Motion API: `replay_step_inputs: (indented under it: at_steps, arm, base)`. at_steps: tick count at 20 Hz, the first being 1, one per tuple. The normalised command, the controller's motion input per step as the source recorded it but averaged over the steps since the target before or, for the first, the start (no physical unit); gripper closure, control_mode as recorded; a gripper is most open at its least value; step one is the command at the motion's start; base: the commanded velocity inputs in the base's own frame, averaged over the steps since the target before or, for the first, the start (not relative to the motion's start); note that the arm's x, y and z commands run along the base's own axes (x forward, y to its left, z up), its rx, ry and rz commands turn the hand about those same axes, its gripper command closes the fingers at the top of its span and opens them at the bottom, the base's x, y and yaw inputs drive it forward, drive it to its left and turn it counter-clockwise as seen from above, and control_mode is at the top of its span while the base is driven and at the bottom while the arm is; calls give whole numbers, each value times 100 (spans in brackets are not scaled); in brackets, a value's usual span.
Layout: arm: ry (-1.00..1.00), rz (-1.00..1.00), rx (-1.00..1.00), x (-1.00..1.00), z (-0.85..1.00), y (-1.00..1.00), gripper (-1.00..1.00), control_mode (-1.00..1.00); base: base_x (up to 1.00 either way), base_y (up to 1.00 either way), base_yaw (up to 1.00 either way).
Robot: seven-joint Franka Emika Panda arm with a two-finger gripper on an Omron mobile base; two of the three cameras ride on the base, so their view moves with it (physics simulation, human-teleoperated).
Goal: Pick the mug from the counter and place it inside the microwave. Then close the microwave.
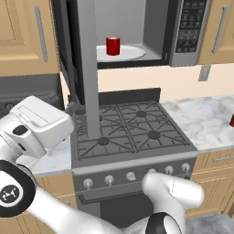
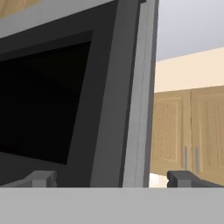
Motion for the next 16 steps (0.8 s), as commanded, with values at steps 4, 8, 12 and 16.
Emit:
replay_step_inputs:
  at_steps: [4, 8, 12, 16]
  arm:
    - [0, 0, 0, 17, 0, 0, -100, -100]
    - [0, -3, 0, 19, 0, 0, -100, -100]
    - [0, -2, 0, 4, 0, 0, -100, -100]
    - [1, 0, 0, 0, 4, -19, -100, -100]
  base:
    - [0, 0, 0]
    - [0, 0, 0]
    - [0, 0, 0]
    - [0, 0, 0]
